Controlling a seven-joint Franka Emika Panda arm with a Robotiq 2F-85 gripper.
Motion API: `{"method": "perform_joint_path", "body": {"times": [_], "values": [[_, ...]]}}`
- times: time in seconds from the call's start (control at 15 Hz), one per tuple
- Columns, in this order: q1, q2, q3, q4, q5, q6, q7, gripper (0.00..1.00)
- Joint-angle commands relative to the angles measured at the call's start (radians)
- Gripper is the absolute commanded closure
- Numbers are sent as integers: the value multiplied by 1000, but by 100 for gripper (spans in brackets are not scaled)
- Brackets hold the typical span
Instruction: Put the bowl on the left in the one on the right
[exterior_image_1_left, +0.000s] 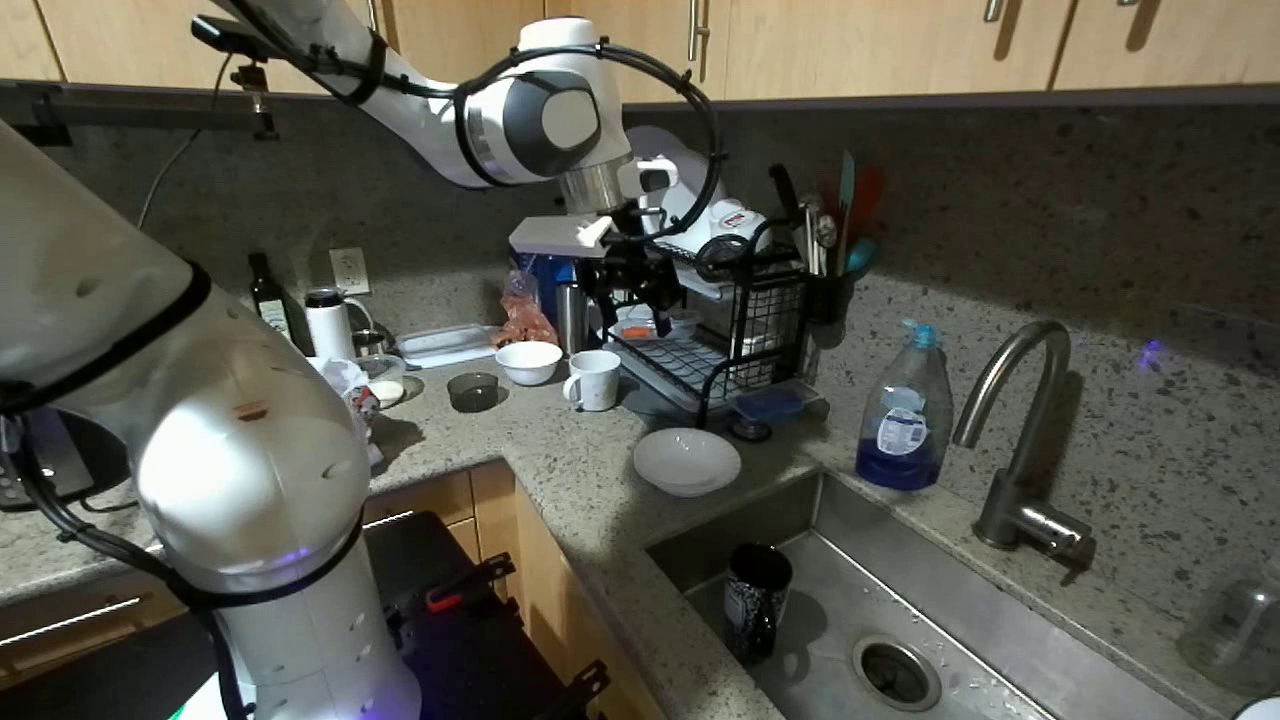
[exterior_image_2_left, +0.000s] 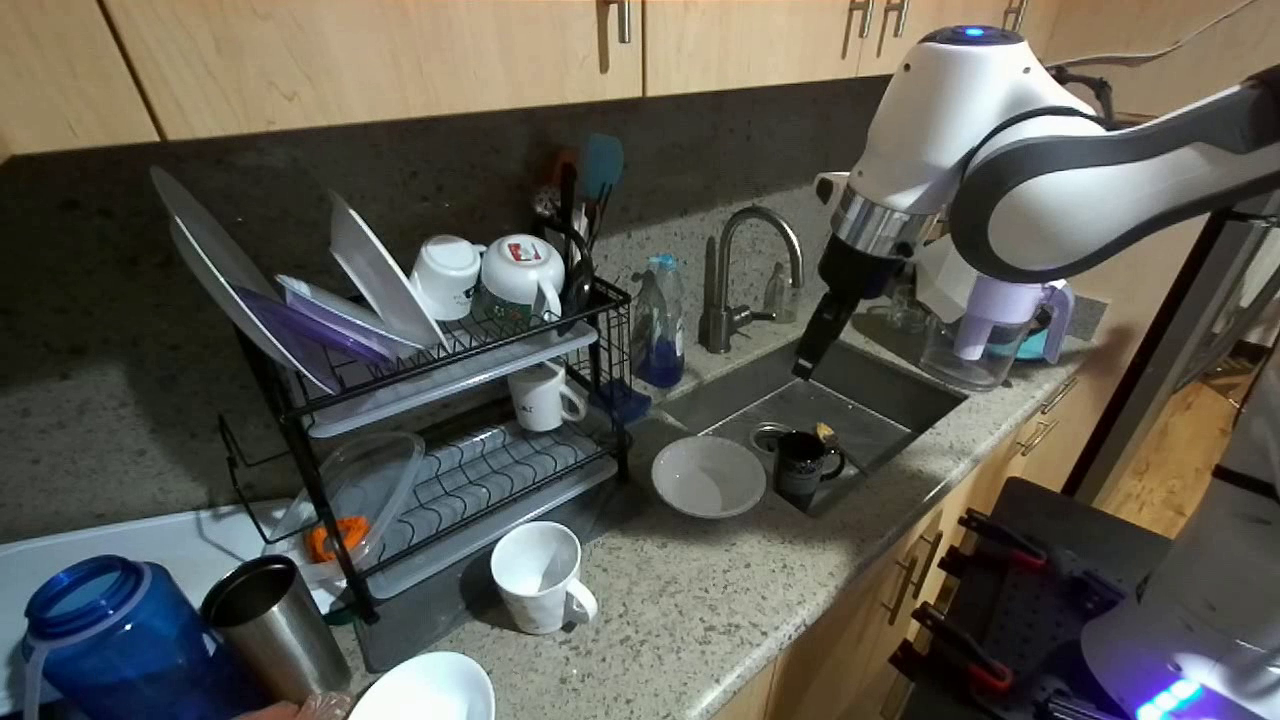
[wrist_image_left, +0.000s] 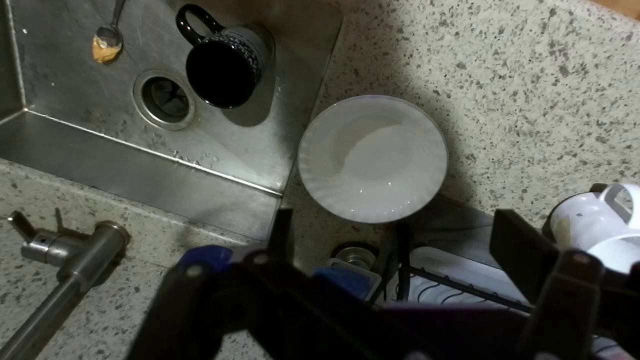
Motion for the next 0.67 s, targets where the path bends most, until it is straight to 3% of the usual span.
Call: {"method": "perform_joint_path", "body": {"times": [0.0, 0.6], "values": [[19, 7, 5, 3, -9, 7, 29, 0], [114, 107, 39, 56, 37, 48, 45, 0]]}}
